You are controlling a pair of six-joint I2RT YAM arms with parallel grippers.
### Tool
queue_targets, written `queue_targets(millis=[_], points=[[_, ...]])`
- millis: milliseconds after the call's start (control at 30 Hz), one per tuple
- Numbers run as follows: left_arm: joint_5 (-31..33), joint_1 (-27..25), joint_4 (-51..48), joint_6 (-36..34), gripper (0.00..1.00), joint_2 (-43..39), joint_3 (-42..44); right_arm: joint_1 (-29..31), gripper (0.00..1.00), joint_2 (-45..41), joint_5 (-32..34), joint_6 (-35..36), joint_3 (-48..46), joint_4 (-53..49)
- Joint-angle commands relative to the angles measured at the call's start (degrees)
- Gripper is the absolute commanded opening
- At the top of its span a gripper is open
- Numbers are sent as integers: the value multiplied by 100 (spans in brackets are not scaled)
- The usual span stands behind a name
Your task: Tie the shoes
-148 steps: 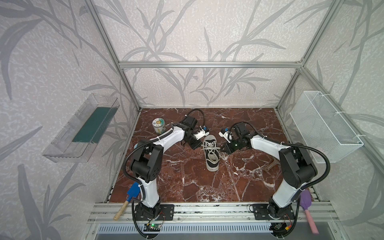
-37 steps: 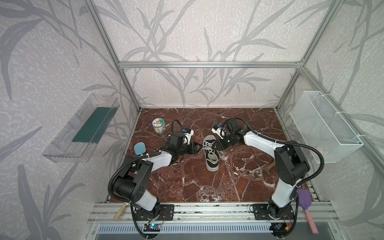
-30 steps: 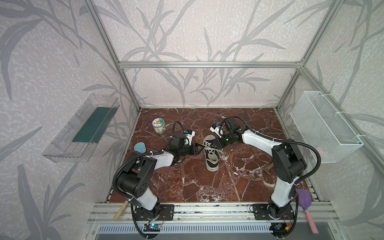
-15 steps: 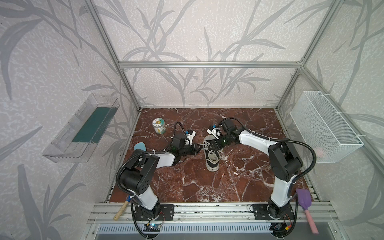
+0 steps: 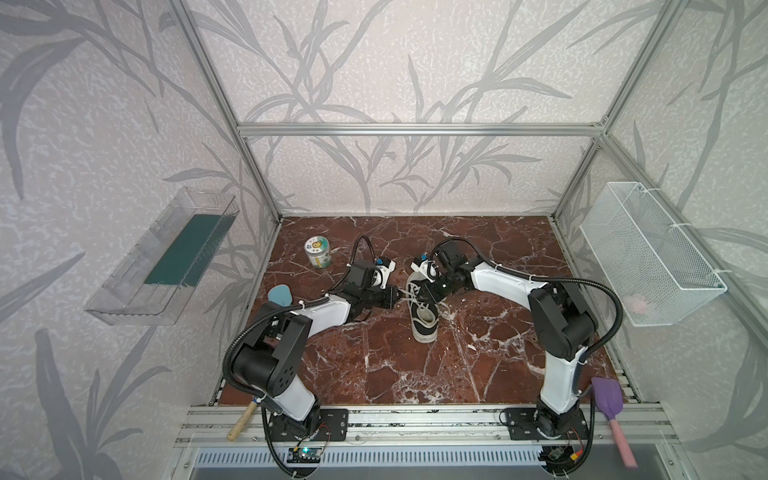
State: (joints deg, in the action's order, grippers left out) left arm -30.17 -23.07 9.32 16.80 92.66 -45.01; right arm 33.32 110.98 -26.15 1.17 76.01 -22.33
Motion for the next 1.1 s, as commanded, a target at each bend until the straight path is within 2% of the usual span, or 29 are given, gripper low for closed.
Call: queue_targets(millis=[0, 467, 800, 1067], points=[[350, -5, -974, -647, 0, -197, -282, 41, 25, 38, 249, 59, -26, -62], [975, -13, -2172, -1729, 0, -251, -864, 40, 18, 51, 286, 74, -90, -94], [1608, -258, -3183, -2623, 0, -17, -1402, 35, 16, 134, 240, 33, -60, -97], [1976, -326, -3624, -2935, 0, 28, -1620, 35, 14, 256, 260, -17, 15, -192]])
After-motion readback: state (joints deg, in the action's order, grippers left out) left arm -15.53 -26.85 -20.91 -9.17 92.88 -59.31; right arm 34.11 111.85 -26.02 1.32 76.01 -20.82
